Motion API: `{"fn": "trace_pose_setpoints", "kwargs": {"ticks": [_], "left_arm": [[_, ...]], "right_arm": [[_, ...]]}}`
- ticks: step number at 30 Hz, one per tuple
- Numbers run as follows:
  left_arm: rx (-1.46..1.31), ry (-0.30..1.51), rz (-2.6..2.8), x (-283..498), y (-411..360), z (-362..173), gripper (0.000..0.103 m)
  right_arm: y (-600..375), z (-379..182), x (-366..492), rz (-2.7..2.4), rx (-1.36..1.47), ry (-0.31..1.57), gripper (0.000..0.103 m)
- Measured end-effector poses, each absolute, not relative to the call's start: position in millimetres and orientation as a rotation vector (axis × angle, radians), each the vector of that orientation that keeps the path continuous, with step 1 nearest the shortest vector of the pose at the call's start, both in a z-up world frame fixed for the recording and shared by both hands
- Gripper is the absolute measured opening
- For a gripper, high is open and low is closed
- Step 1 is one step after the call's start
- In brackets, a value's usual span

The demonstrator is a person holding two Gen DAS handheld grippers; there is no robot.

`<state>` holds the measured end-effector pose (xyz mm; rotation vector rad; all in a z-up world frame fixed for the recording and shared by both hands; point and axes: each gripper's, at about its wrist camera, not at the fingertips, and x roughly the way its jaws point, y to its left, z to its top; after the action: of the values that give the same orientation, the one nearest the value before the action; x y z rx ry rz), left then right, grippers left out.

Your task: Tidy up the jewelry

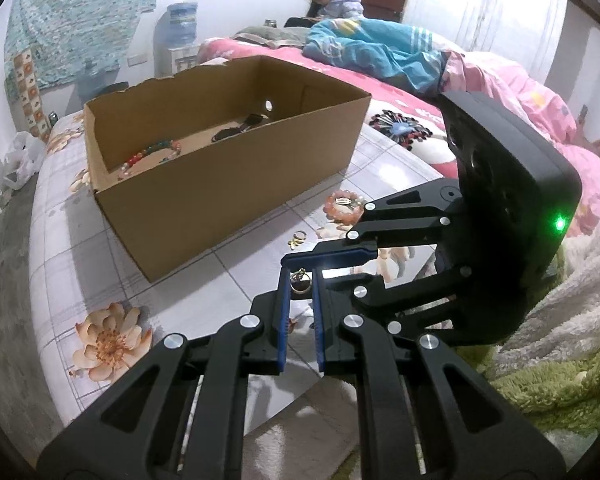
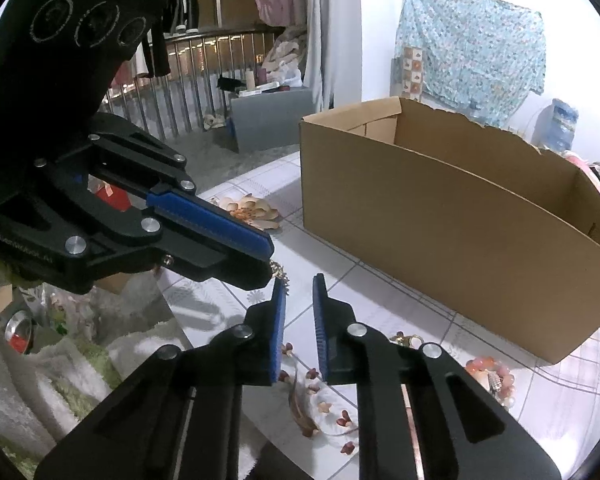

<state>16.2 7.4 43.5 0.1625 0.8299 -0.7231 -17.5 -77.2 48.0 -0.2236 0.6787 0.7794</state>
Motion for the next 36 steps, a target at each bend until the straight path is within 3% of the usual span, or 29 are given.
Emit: {"fn": "trace_pose_setpoints", "kwargs": {"ticks": [14,36], "left_arm": [[0.195,0.842,-0.728,15,-5,43,0.010],[0.179,0.828,-0.719,9,5,46,0.010]], "right_arm": [[-86,53,-21,0.764,-0.205,0.648,0.003],[-99,54,-14,0.815,-0.065,0.709,0.005]]}}
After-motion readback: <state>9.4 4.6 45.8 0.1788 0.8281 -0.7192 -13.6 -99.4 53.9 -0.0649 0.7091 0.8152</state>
